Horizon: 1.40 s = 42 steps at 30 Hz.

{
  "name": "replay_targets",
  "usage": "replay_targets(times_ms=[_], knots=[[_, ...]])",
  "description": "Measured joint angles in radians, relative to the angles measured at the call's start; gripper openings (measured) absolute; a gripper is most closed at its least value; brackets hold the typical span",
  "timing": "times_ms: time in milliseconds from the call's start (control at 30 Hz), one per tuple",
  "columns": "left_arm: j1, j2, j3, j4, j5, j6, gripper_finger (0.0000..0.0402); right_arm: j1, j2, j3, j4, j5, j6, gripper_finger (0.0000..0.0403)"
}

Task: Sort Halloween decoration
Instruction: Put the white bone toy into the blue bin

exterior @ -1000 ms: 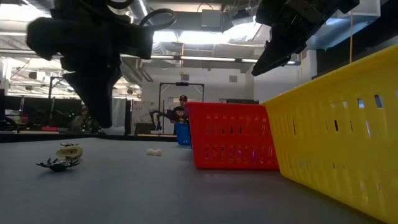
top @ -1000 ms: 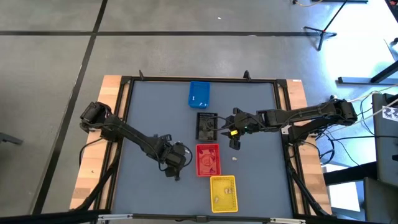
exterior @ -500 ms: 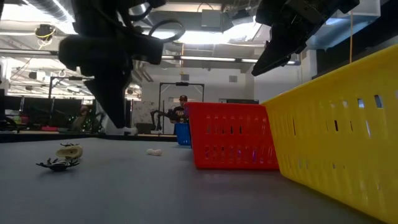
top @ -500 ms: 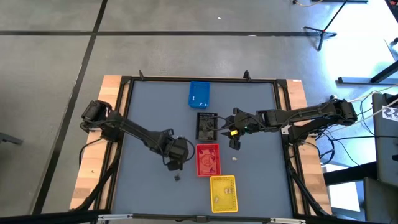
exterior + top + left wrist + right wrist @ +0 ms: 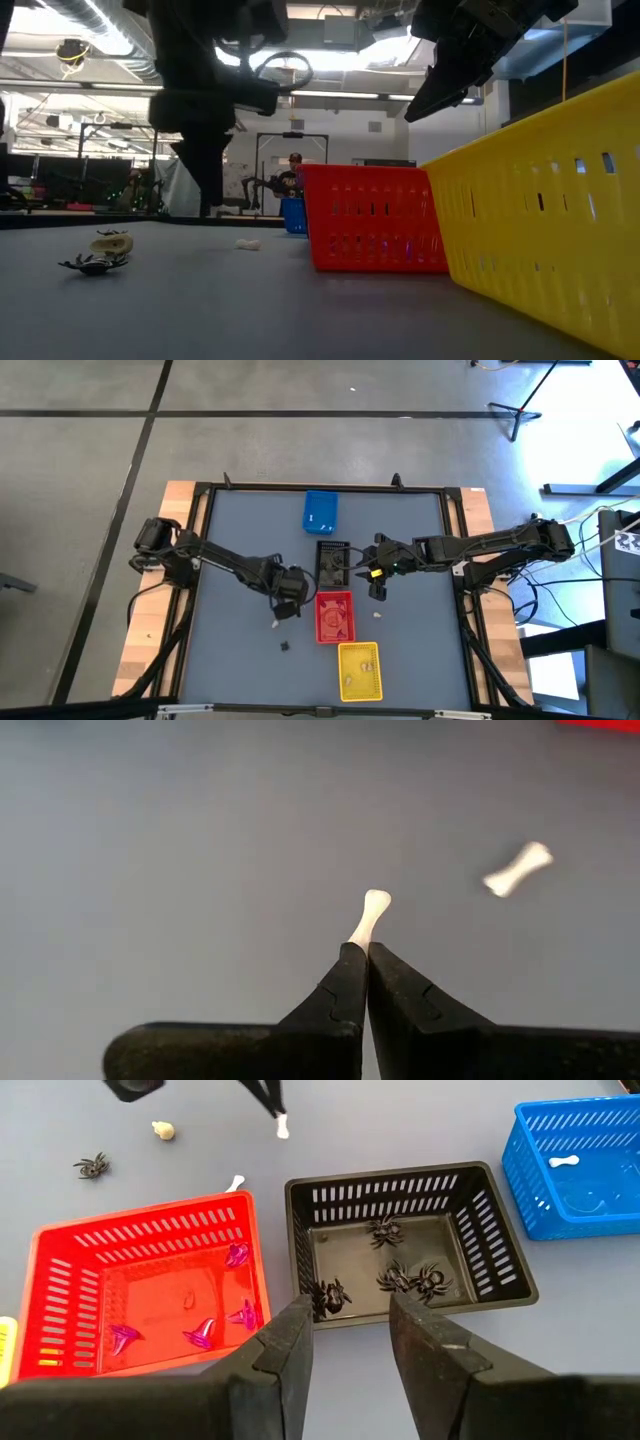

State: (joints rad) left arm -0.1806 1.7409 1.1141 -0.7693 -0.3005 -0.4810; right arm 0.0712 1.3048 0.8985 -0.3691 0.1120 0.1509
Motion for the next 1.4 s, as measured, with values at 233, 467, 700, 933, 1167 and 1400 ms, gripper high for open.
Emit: replay_targets(times_ms=[233, 467, 700, 933, 1167, 1400], knots=[[0.07, 0.0, 0.0, 0.003, -0.011, 0.044, 0.0, 0.0, 0.0, 0.0, 0.0, 0.0, 0.0, 0.0134], [0.134, 0.0, 0.0, 0.04, -0.027, 0.094, 0.0, 0.0, 0.0, 0.0, 0.0, 0.0, 0.0, 0.0134], [0.192, 0.0, 0.001, 0.117, -0.031, 0.151, 0.0, 0.0, 0.0, 0.0, 0.0, 0.0, 0.0, 0.0134], [0.25, 0.0, 0.001, 0.194, -0.032, 0.179, 0.0, 0.0, 0.0, 0.0, 0.0, 0.0, 0.0, 0.0134], [0.308, 0.0, 0.001, 0.258, -0.033, 0.218, 0.0, 0.0, 0.0, 0.0, 0.0, 0.0, 0.0, 0.0134], [0.368, 0.0, 0.001, 0.329, -0.036, 0.231, 0.0, 0.0, 0.0, 0.0, 0.0, 0.0, 0.0, 0.0134]])
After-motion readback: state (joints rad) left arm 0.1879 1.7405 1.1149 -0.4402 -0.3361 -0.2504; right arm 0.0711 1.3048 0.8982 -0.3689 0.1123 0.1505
